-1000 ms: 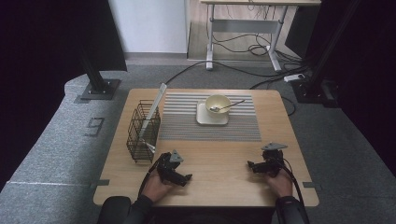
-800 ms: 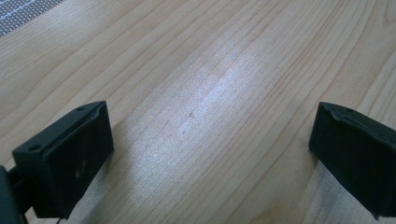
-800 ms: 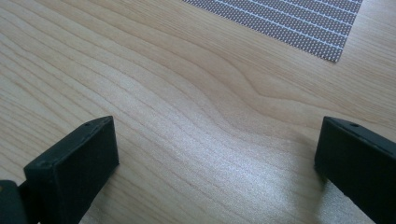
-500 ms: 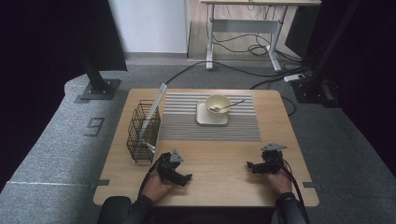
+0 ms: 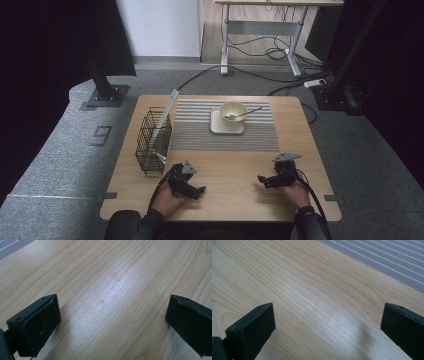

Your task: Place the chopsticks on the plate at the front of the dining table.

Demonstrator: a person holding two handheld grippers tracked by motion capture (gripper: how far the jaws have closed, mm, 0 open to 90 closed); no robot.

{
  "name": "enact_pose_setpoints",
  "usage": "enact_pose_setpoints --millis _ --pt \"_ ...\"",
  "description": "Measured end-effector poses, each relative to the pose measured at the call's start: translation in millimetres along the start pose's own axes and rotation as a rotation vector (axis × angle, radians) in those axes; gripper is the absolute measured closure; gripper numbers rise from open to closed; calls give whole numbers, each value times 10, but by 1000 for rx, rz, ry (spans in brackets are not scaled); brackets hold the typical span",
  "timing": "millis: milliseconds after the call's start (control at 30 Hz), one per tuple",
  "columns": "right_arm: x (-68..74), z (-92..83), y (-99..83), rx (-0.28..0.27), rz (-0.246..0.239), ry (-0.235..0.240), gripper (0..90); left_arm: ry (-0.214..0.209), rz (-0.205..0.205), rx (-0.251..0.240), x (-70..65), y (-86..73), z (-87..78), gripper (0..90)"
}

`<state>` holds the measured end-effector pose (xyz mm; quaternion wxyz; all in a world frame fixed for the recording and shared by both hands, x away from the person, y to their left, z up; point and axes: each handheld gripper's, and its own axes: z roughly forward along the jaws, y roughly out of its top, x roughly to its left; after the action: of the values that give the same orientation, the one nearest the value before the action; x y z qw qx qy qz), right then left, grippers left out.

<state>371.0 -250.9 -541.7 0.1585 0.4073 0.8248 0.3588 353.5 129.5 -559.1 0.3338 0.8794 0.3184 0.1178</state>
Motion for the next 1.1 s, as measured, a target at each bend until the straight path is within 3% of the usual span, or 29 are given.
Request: enact_pose_setpoints --millis 267,500,1100 --pt "128 -33 156 7 -31 42 0 0 0 0 0 0 0 0" --pt "230 -51 309 -18 -56 70 0 0 1 0 0 0 0 0" --pt "460 -95 832 -59 -56 164 0 9 -11 -1 -21 -2 -1 0"
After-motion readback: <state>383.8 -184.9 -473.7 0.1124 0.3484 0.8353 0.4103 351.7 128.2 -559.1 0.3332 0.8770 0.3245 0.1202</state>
